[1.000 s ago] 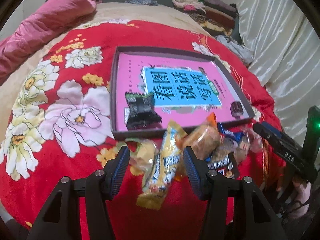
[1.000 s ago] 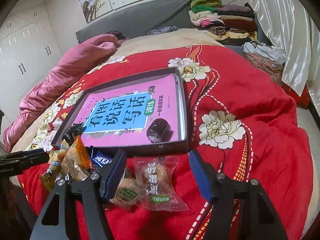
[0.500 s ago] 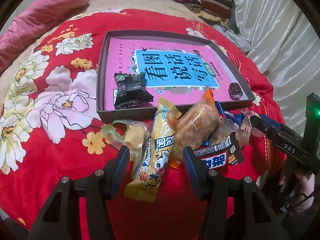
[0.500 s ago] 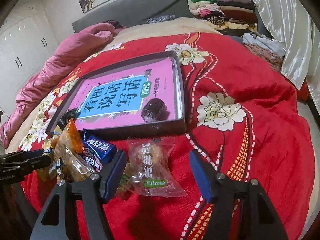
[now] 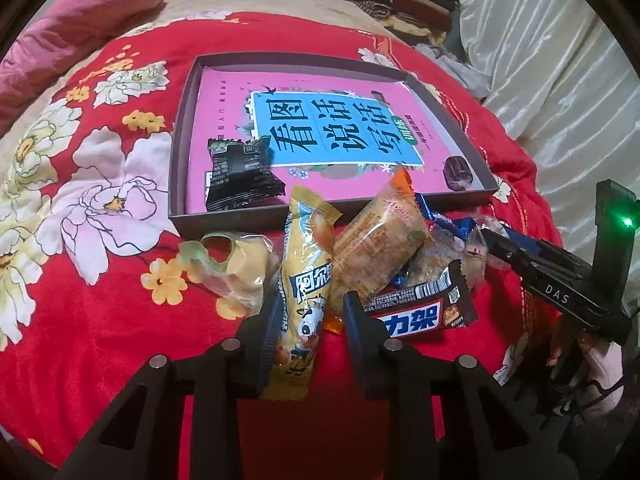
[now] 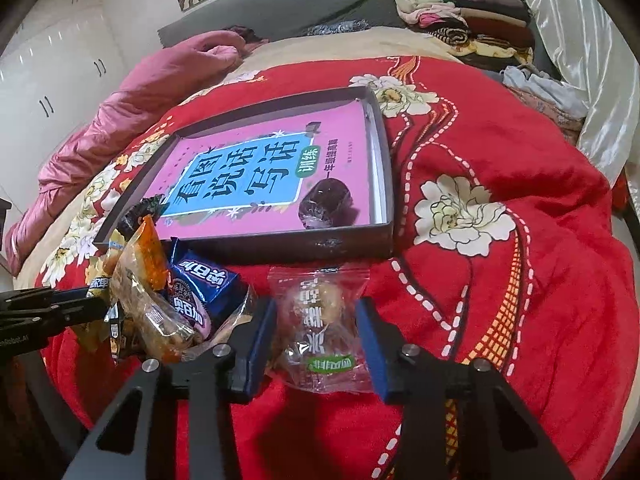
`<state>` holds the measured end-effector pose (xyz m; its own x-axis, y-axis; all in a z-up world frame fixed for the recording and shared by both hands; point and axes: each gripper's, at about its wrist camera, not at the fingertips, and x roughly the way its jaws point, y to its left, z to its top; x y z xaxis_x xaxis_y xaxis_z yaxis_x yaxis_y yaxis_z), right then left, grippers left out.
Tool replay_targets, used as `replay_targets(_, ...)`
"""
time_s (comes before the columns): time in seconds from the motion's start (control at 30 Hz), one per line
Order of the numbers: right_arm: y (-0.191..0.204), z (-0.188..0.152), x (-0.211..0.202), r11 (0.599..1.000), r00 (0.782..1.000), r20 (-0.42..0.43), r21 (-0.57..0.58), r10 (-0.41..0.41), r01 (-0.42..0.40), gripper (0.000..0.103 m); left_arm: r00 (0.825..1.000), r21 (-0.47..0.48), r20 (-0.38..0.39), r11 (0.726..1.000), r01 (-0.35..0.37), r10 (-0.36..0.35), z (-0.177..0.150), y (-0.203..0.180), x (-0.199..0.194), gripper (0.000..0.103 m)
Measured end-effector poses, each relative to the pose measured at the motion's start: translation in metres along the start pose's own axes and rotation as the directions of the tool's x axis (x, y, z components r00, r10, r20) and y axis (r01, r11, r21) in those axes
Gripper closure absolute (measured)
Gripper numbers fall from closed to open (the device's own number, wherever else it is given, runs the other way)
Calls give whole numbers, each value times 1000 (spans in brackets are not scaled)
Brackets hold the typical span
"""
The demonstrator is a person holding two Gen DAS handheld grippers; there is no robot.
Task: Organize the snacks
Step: 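Grasp the yellow stick wrapper with the left tool while the right tool grasps a clear pastry bag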
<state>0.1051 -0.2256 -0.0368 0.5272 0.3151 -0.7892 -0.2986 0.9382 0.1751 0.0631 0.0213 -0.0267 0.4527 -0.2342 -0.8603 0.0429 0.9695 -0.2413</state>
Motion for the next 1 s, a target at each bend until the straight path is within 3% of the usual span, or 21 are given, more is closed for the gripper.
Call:
replay_targets(0.13, -5, 1, 1, 999, 1000, -2, 25, 29, -29, 65, 1000, -20, -12, 1000, 11, -11, 0, 3, 4, 80)
replay_targets(0.37, -7, 1, 0, 998, 999, 4, 38, 45, -46, 67, 999, -55, -20, 998, 43, -44, 0, 11, 8, 86)
replay_targets(1.0, -4, 2, -20, 998, 996, 74, 33, 57, -59, 70, 998, -68, 16, 996, 65, -64, 2, 14, -4, 90)
